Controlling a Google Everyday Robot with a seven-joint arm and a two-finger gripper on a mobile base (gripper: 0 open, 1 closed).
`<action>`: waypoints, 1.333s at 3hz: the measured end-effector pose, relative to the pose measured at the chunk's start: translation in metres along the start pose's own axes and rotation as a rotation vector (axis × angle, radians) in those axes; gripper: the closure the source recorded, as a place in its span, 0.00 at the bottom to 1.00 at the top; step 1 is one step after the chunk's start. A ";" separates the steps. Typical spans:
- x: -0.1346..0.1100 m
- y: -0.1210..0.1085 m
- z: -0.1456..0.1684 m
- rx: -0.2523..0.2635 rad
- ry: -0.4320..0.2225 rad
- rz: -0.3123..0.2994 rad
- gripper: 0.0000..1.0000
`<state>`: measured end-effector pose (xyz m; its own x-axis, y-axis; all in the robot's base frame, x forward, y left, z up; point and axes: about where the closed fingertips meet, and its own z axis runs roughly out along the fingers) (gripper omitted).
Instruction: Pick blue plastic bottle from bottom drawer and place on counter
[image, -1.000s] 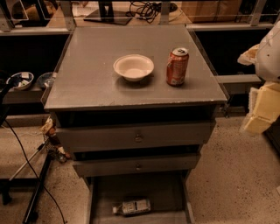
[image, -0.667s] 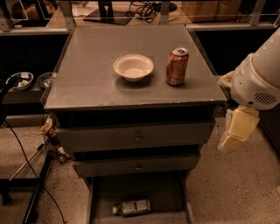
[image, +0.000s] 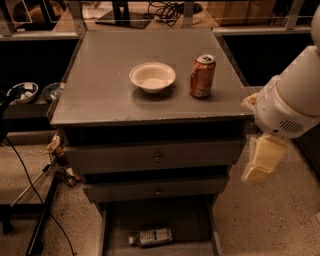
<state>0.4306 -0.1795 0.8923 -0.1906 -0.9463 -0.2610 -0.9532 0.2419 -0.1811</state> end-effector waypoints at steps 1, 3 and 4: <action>-0.007 0.027 0.050 0.007 0.012 -0.044 0.00; -0.007 0.035 0.071 -0.016 0.006 -0.035 0.00; -0.006 0.044 0.104 -0.041 0.033 -0.051 0.00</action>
Offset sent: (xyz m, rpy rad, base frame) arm -0.0155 0.0311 -0.0722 -0.0303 -0.0118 0.0507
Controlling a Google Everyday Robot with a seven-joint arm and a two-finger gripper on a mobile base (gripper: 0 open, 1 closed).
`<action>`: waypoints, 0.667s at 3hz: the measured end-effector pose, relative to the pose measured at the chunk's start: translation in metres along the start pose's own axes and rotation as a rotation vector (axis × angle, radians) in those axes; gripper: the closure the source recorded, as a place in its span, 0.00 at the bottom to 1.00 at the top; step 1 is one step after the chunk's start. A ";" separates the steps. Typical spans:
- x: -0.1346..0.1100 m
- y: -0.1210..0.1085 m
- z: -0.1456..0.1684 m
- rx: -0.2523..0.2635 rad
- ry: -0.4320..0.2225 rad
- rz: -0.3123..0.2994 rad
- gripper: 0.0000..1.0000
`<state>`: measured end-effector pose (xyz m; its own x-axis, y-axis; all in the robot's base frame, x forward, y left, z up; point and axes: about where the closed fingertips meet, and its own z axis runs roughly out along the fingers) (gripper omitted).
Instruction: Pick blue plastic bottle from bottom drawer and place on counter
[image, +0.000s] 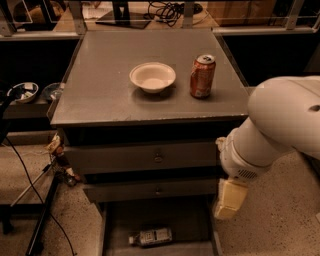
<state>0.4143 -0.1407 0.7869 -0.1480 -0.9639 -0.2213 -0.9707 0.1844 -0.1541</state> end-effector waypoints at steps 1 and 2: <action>0.000 0.004 0.019 -0.035 0.018 -0.010 0.00; 0.000 0.004 0.019 -0.035 0.018 -0.010 0.00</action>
Offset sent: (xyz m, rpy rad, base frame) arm -0.0001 0.0039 -0.0172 -0.0125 0.0316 0.0135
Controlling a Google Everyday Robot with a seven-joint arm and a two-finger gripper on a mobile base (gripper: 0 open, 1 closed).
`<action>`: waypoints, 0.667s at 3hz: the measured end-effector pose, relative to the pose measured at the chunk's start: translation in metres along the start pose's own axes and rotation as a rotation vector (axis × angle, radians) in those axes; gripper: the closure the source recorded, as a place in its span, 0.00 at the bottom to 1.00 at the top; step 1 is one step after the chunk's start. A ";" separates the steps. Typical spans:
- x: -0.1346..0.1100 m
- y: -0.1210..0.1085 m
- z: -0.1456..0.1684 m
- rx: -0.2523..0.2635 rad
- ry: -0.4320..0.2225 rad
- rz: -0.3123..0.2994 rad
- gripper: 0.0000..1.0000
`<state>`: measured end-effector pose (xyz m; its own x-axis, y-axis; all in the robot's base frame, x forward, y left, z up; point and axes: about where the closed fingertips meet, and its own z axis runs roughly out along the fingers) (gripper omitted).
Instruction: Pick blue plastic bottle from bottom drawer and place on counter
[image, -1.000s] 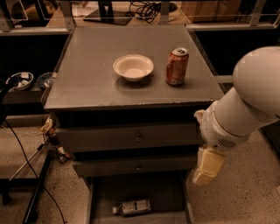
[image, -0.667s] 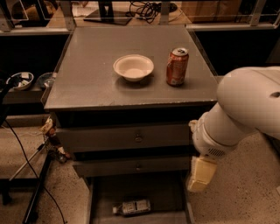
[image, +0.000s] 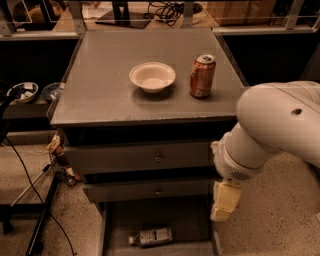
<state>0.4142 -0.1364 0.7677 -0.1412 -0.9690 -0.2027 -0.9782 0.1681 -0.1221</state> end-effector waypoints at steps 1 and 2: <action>-0.006 0.007 0.024 -0.028 -0.002 0.012 0.00; -0.025 0.007 0.073 -0.071 -0.025 0.020 0.00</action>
Offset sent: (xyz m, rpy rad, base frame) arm 0.0082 0.0362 -0.0747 0.0219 0.0760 -0.0169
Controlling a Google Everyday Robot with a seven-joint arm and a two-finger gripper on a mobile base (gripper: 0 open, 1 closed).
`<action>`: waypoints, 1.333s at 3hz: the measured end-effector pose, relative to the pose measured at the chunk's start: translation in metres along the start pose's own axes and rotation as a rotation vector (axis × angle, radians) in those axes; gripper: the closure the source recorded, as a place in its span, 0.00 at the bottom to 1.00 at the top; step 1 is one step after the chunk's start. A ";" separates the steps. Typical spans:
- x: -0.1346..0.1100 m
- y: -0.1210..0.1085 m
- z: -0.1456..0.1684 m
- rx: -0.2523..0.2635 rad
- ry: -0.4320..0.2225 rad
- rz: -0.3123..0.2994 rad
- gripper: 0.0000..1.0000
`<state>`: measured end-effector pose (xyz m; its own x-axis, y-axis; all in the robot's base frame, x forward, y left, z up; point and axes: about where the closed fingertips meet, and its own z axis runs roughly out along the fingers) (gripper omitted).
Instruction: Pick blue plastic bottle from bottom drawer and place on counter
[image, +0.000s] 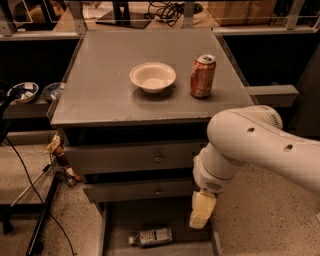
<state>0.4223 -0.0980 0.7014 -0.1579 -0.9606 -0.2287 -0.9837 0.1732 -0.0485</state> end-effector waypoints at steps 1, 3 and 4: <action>0.000 0.000 0.000 0.000 0.000 0.000 0.00; 0.006 0.011 0.077 -0.068 0.004 0.005 0.00; 0.007 0.011 0.082 -0.073 0.002 0.003 0.00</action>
Offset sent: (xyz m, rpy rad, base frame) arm -0.0106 0.0177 -0.0538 0.0122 0.0452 0.0093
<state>0.4173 -0.0850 0.6197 -0.1612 -0.9605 -0.2269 -0.9868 0.1602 0.0229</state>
